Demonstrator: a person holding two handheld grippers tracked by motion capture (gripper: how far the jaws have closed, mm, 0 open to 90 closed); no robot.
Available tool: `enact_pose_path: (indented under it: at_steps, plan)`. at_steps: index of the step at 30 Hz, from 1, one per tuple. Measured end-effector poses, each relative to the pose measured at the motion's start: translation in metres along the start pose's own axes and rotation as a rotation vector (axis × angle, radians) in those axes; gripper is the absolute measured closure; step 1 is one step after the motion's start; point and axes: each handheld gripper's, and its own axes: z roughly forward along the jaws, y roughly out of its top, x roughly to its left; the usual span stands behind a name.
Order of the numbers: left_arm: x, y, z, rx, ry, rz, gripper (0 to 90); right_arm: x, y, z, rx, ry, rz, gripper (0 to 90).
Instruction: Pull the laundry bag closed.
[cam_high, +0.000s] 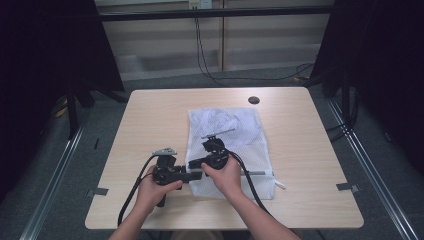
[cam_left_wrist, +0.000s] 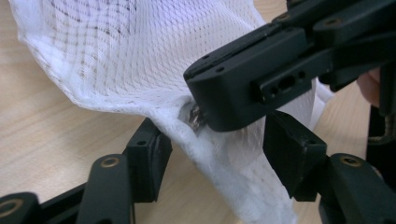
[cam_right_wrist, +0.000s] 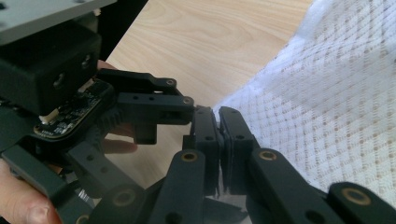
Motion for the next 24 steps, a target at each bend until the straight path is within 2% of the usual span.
enact_pose_path:
  at_steps: [4, 9, 11, 15, 18, 24]
  plan:
    - [-0.0002, -0.0001, 0.0021, 0.015, -0.023, -0.033, 51.1, 0.0006, -0.0001, 0.0000, -0.002, 0.000, -0.002, 86.6]
    - [0.0016, 0.0004, 0.0023, 0.022, -0.034, -0.041, 57.4, 0.0014, -0.0002, -0.0007, -0.005, 0.002, -0.005, 86.6]
    - [0.0017, 0.0005, 0.0028, 0.021, -0.042, -0.065, 61.8, 0.0016, -0.0001, -0.0010, -0.009, 0.001, -0.007, 86.6]
    - [0.0024, 0.0011, 0.0029, 0.024, -0.049, -0.062, 68.0, 0.0015, 0.0005, -0.0023, -0.014, 0.001, -0.011, 86.6]
    - [0.0036, 0.0008, 0.0036, 0.015, -0.054, -0.072, 72.0, 0.0020, 0.0009, -0.0032, -0.013, 0.000, -0.006, 86.6]
    - [0.0046, 0.0010, 0.0038, 0.031, -0.069, -0.094, 80.6, 0.0020, 0.0006, -0.0032, -0.015, 0.000, -0.008, 86.6]
